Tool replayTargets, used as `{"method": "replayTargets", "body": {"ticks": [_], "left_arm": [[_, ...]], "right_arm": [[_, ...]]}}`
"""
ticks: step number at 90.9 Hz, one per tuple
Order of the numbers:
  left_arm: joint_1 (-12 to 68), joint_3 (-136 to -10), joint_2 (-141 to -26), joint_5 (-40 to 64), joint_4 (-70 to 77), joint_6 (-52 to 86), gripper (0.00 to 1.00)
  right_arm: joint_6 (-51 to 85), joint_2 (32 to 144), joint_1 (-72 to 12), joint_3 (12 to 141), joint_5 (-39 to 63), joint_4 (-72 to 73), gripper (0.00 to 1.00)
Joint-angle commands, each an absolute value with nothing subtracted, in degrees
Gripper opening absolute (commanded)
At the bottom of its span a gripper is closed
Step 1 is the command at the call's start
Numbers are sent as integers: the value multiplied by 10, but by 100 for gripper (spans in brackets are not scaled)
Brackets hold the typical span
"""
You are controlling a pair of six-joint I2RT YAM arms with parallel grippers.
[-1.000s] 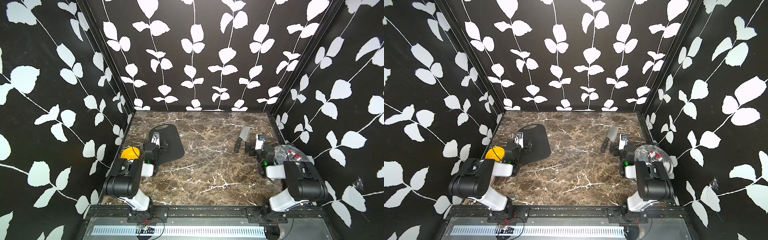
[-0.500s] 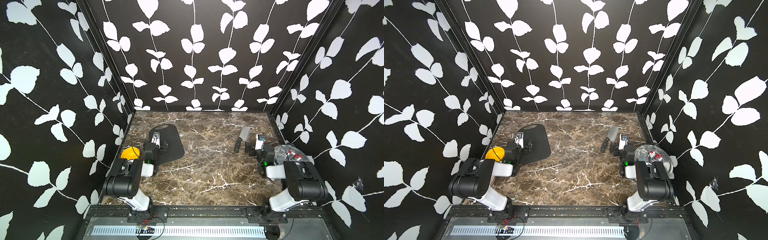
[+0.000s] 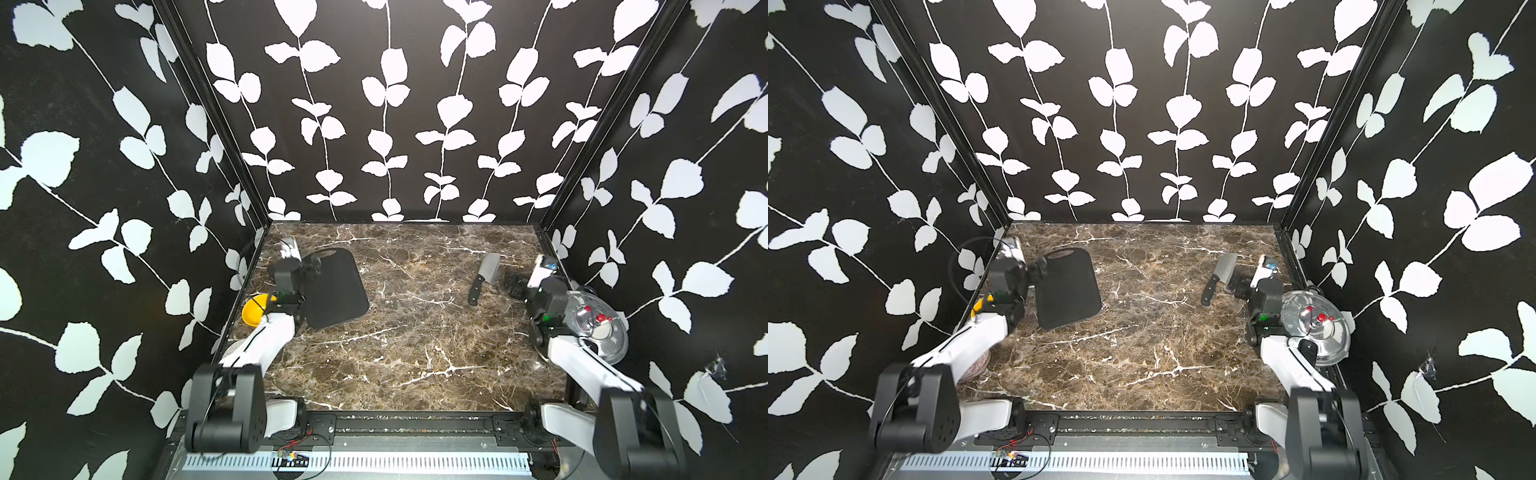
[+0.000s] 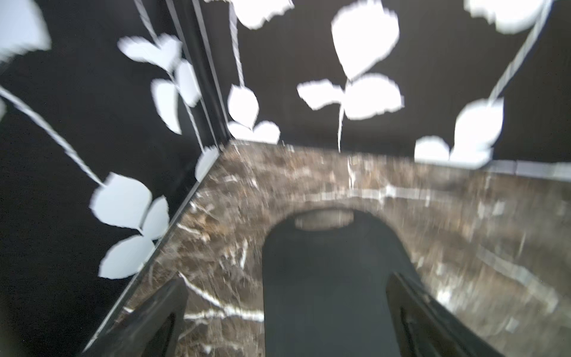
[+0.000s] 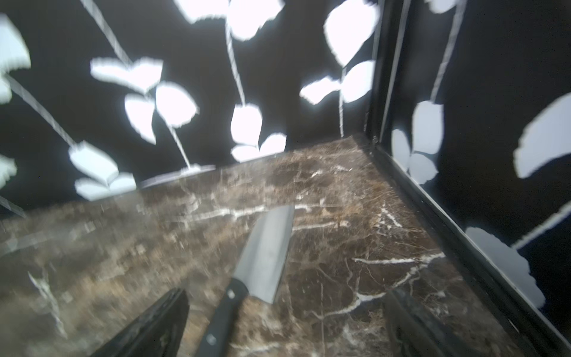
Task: Align the knife with the edge of the cutting board
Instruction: Adjust the work surface at the center of the board.
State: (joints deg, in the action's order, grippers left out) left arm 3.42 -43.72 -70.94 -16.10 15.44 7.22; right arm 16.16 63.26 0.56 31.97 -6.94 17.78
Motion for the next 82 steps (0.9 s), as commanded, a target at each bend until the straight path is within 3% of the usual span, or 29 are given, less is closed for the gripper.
{"method": "replayTargets", "body": {"ticks": [1, 15, 49, 82], "left_arm": [[32, -508, -699, -198, -89, 166, 98], [32, -537, -719, -157, -118, 174, 98], [32, -517, -754, -150, -109, 179, 99], [4, -630, -952, -90, -178, 203, 99]], "right_arm": [[280, 601, 8, 384, -67, -11, 100], [283, 600, 6, 388, 15, 10, 100], [243, 659, -52, 431, -1, -17, 100], [222, 745, -168, 515, -48, -64, 100]]}}
